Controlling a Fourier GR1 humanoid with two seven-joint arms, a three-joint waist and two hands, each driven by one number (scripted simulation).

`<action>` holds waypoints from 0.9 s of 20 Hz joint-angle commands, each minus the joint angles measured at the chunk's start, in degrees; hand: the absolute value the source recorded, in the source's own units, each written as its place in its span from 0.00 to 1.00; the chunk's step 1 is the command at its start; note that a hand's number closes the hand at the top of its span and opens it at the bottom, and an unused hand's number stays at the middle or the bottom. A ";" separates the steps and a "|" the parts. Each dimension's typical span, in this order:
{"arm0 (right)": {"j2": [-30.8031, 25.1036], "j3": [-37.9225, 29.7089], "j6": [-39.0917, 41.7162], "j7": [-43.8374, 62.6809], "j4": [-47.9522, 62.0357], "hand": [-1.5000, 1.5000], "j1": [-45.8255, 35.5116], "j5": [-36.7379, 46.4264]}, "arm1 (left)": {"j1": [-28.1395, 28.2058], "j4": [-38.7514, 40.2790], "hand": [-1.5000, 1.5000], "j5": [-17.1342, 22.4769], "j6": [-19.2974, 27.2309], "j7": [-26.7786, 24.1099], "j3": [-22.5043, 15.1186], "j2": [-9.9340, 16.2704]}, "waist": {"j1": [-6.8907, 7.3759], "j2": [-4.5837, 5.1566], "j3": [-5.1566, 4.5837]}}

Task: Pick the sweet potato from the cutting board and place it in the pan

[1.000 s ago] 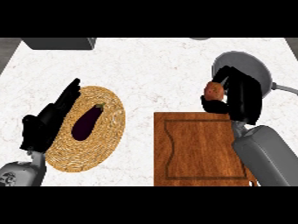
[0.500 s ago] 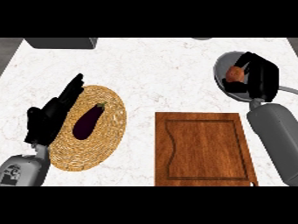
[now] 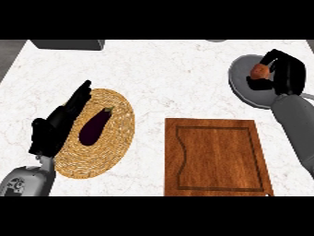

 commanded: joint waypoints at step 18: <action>-5.28 -19.49 14.18 -15.68 10.39 0.00 -3.26 -17.36 | -1.85 0.23 0.50 -0.41 -0.87 -0.73 0.25 -0.69 | 1.65 1.51 0.44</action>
